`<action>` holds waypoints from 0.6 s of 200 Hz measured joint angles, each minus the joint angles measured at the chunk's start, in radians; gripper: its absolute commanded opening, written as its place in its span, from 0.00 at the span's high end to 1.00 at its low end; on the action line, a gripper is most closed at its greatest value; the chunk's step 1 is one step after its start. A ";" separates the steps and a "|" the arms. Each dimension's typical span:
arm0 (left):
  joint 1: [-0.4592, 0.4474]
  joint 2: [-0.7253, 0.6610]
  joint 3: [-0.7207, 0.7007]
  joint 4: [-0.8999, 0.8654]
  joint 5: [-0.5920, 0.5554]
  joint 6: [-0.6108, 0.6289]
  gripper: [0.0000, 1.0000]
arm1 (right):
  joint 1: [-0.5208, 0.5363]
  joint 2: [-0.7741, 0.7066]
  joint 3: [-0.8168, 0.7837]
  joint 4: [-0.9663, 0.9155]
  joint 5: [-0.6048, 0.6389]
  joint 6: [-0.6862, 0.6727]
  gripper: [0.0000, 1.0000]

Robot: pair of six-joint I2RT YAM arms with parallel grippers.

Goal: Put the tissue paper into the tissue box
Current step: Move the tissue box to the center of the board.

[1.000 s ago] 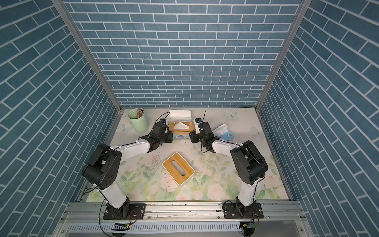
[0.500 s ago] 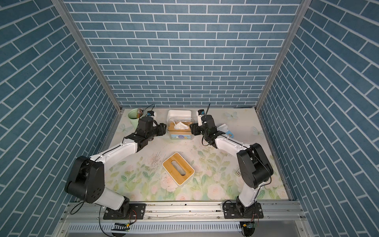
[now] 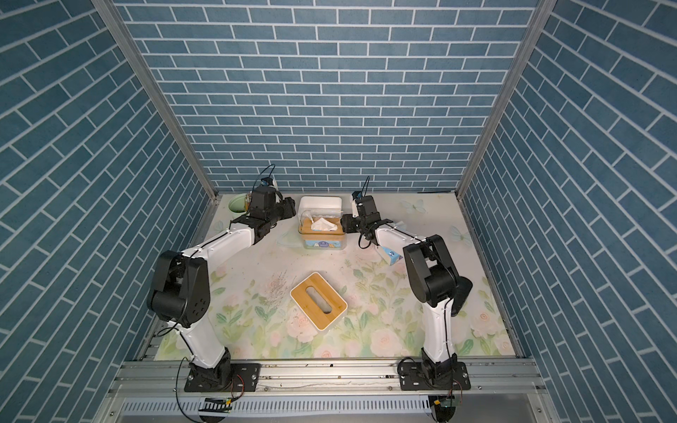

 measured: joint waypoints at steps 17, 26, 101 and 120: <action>0.002 0.043 0.041 -0.007 -0.012 0.016 0.33 | -0.002 0.004 0.019 -0.019 0.005 -0.001 0.48; 0.002 0.067 0.063 -0.011 -0.019 0.025 0.33 | -0.005 0.004 0.022 -0.027 0.010 0.000 0.50; 0.002 0.313 0.271 -0.074 -0.063 0.086 0.35 | -0.056 0.004 0.022 -0.033 0.021 0.010 0.55; 0.003 0.367 0.331 -0.093 -0.061 0.096 0.37 | -0.063 0.004 0.022 -0.032 0.021 0.019 0.54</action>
